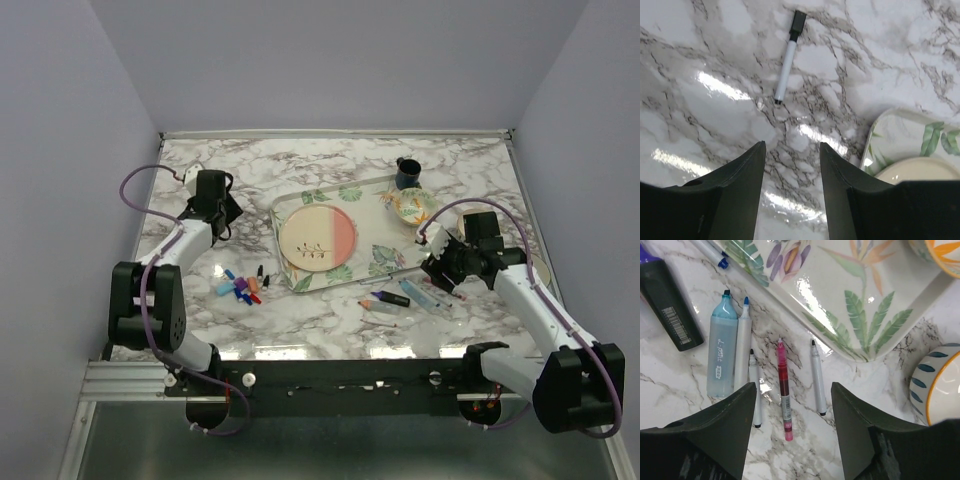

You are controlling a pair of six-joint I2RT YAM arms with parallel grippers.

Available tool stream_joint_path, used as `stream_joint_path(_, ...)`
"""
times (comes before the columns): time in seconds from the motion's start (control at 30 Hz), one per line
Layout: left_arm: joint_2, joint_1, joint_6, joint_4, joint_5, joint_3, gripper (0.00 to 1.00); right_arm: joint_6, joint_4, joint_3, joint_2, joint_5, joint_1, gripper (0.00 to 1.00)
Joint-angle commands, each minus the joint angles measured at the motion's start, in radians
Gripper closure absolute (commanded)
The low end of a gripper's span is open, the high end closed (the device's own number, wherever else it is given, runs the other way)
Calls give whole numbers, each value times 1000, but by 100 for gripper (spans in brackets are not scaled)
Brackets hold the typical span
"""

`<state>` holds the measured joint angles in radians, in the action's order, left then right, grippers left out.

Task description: Open the pen caps

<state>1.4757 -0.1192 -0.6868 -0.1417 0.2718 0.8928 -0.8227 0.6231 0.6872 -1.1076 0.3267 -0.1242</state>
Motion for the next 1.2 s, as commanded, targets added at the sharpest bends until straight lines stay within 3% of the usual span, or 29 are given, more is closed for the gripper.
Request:
stream_joint_path(0.0, 145, 93, 43, 19, -127, 98, 44, 17, -36, 21, 41, 20, 5, 30)
stream_joint_path(0.13, 273, 105, 81, -12, -170, 202, 45, 0, -17, 29, 41, 41, 6, 29)
stream_joint_path(0.27, 389, 104, 116, -100, -166, 366, 58, -6, -10, 29, 46, 52, 5, 29)
stream_joint_path(0.37, 448, 107, 141, -176, -108, 440, 61, -7, -6, 26, 51, 57, 5, 29)
stream_joint_path(0.83, 546, 107, 162, -259, -85, 488, 64, -10, 0, 31, 61, 75, 6, 30)
stream_joint_path(0.87, 552, 107, 165, -265, -88, 494, 73, -10, 0, 29, 64, 75, 6, 30)
stream_joint_path(0.93, 563, 107, 165, -282, -92, 495, 78, -12, 0, 31, 69, 81, 6, 30)
stream_joint_path(0.97, 558, 107, 167, -283, -94, 486, 88, -12, 0, 31, 72, 83, 5, 30)
stream_joint_path(1.07, 526, 107, 165, -256, -121, 450, 100, -13, 6, 35, 100, 107, 6, 33)
stream_joint_path(1.17, 445, 107, 152, -213, -187, 385, 100, -12, 3, 43, 143, 175, 6, 34)
